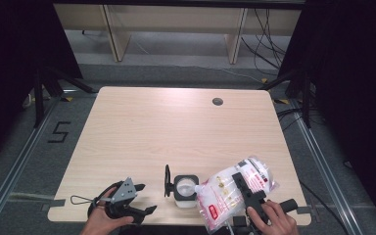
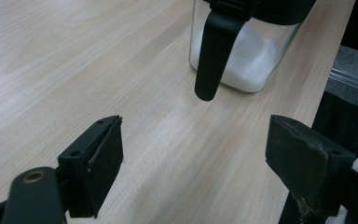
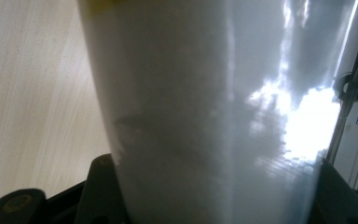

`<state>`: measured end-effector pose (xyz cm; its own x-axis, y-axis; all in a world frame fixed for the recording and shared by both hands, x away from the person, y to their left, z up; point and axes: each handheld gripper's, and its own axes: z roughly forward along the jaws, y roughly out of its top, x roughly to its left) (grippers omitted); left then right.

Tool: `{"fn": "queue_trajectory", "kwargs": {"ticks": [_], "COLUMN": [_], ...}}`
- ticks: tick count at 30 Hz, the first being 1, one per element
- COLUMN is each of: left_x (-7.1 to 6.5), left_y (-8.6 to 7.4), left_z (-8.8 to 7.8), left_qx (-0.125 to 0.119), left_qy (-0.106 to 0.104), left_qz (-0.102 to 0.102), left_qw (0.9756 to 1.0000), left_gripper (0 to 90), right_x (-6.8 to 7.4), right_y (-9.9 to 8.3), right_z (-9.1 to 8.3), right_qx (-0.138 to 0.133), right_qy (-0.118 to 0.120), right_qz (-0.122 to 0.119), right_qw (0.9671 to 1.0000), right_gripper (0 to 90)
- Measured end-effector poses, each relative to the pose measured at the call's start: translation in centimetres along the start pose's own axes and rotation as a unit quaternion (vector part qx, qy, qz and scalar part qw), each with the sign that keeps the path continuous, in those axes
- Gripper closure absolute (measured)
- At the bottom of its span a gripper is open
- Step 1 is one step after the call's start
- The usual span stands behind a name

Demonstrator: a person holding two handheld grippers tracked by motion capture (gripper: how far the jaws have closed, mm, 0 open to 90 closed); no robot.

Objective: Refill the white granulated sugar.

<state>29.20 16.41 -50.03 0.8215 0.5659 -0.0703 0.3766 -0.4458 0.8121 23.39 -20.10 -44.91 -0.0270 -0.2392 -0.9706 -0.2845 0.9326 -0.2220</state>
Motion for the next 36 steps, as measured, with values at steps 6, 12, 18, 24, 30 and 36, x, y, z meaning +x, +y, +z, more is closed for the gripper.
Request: {"fn": "queue_trajectory", "kwargs": {"ticks": [6,12,18,24,30,36], "left_x": [0.0,-0.01,-0.03,-0.02,0.07,0.13], "left_y": [0.0,0.0,0.0,0.0,0.01,0.02], "left_z": [0.0,0.0,0.01,0.01,-0.03,-0.04], "left_qx": [0.0,0.0,-0.001,-0.002,0.004,0.009], "left_qy": [0.0,0.0,0.002,0.002,0.002,0.005], "left_qz": [0.001,0.0,0.0,0.0,0.004,0.01], "left_qw": [1.0,1.0,1.0,1.0,1.0,0.9999], "left_gripper": [18.6,18.6,18.6,18.6,18.6,18.6], "right_x": [0.13,0.11,0.13,0.13,0.08,0.18], "right_y": [-0.03,-0.03,-0.05,0.01,0.01,0.07], "right_z": [0.11,0.11,0.09,0.07,0.16,0.07], "right_qx": [-0.008,-0.008,-0.009,-0.007,-0.011,-0.005], "right_qy": [-0.007,-0.007,-0.007,-0.006,-0.007,-0.005], "right_qz": [-0.002,0.0,-0.001,-0.005,-0.014,-0.007], "right_qw": [0.9999,0.9999,0.9999,0.9999,0.9998,1.0], "right_gripper": [51.6,51.6,51.6,51.7,51.7,51.7]}}
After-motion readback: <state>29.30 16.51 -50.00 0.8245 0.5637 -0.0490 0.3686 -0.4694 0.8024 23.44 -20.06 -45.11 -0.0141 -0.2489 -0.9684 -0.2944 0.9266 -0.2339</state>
